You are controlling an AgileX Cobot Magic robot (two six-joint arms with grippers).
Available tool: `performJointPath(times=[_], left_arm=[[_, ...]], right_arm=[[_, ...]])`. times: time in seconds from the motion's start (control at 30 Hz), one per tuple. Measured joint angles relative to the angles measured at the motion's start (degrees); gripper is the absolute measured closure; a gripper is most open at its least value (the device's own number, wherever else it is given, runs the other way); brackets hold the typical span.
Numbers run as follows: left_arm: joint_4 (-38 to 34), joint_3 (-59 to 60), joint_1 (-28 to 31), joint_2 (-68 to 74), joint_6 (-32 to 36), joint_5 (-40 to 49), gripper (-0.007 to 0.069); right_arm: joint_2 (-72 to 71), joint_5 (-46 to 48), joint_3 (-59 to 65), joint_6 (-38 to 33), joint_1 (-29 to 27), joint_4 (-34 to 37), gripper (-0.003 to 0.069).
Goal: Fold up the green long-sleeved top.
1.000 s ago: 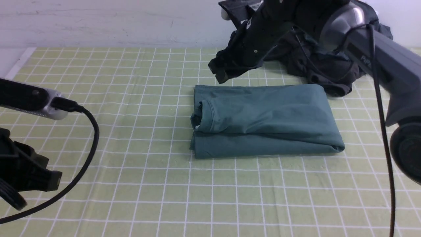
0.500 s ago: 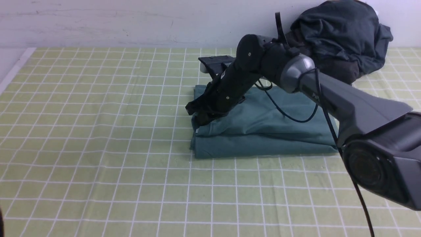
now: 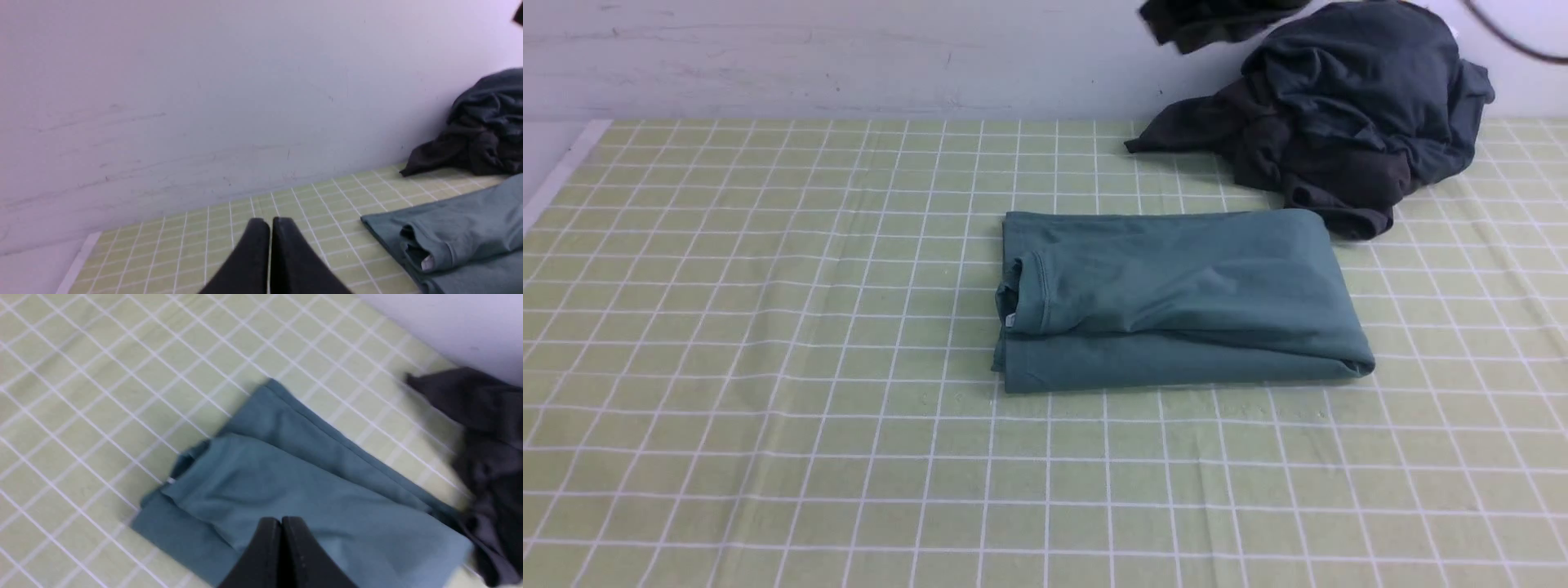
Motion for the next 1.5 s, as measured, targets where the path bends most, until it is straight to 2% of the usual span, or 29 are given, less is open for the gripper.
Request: performJointPath(times=[0.13,0.17,0.27,0.3,0.4,0.43,0.47,0.53,0.57,0.63,0.8,0.93,1.0,1.1,1.2,1.37,1.5], left_arm=[[0.13,0.64,0.0,-0.38,0.0,-0.63,0.0628],[0.13,0.64,0.0,-0.38,0.0,-0.63,0.0628],[0.18,0.64,0.0,-0.4,0.0,-0.51,0.0628],[0.18,0.64,0.0,-0.4,0.0,-0.52,0.0628],[0.18,1.39,0.0,-0.4,0.0,-0.03,0.0628],[0.18,1.49,0.0,-0.4,0.0,-0.03,0.0628],[0.18,1.71,0.0,-0.4,-0.05,0.08,0.0628],[0.18,1.77,0.0,-0.4,-0.05,0.2,0.0628],[0.18,1.77,0.0,-0.4,-0.05,0.19,0.0628],[0.18,1.77,0.0,-0.4,-0.11,0.19,0.0628],[0.18,1.77,0.0,-0.4,-0.17,0.19,0.0628],[0.18,1.77,-0.1,-0.33,-0.17,0.4,0.0628],[0.18,1.77,-0.1,-0.44,-0.17,-0.02,0.0628],[0.18,1.77,-0.1,-0.44,-0.22,0.14,0.0628],[0.18,1.77,-0.1,-0.44,-0.22,0.27,0.0628],[0.18,1.77,-0.1,-0.38,-0.22,0.27,0.0628],[0.18,1.77,-0.1,-0.38,-0.22,0.27,0.0628]], right_arm=[[-12.86,-2.79,17.32,4.44,0.0,-9.06,0.0671],[-13.41,-3.04,17.32,4.62,0.0,-9.42,0.0671],[-23.66,-10.66,34.77,8.05,-0.11,-13.69,0.0671],[-24.31,-10.66,35.75,8.34,-0.11,-13.69,0.0671],[-38.21,-29.87,54.33,17.1,-0.11,-14.28,0.0671],[-39.01,-31.08,56.46,17.63,-0.11,-14.28,0.0671],[-45.36,-40.9,64.83,21.2,-0.11,-14.92,0.0671],[-50.07,-48.04,70.0,23.17,-0.11,-15.37,0.0671],[-56.21,-56.84,78.92,25.07,-0.11,-16.34,0.0671],[-63.9,-66.58,87.01,26.26,-0.11,-17.07,0.0671],[-81.94,-83.13,102.38,27.28,-0.11,-17.95,0.0671],[-97.75,-90.86,112.95,27.45,-0.11,-18.16,0.0671],[-99.13,-94.55,115.03,27.45,-0.11,-18.15,0.0671],[-98.03,-97.34,115.66,27.39,-0.11,-18.5,0.0671],[-96.95,-95.28,115.66,27.35,-0.11,-17.91,0.0671],[-97.47,-83.62,115.66,27.15,-0.37,-16.15,0.0671],[-99.53,-73.71,115.66,25.38,-5.06,-14.13,0.0671]])
